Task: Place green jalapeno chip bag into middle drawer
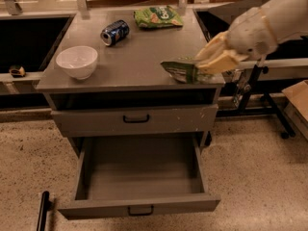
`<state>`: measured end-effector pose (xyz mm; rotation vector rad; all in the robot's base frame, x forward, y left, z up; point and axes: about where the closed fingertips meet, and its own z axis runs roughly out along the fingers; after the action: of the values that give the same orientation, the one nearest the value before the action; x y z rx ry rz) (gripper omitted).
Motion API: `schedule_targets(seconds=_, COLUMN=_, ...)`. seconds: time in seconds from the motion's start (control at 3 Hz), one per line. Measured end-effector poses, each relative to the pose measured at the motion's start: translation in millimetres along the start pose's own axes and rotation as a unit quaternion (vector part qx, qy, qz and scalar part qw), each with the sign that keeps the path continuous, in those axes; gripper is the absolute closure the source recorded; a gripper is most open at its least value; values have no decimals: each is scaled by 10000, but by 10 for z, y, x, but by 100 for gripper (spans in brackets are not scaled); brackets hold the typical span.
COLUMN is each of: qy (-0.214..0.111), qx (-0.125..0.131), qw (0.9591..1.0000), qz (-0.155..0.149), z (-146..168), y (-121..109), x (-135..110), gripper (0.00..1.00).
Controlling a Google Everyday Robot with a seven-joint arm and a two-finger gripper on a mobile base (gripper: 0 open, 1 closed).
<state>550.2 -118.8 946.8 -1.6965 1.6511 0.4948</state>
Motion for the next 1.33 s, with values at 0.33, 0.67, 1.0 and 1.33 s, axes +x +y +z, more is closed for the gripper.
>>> schedule_targets(seconds=0.33, qy=-358, qx=-384, qw=9985, qz=132, z=-462, y=561, x=-176, gripper=100)
schedule_targets(seconds=0.67, qy=-531, qx=-1106, qw=9922, qz=232, z=-252, y=1078, x=-334, gripper=100)
schedule_targets(seconds=1.0, qy=-533, qx=-1092, qw=9923, qz=226, z=-255, y=1071, x=-340, gripper=100)
schedule_targets(seconds=1.33, qy=-757, qx=-1015, qw=9913, qz=363, z=-29, y=1030, x=-175, gripper=100)
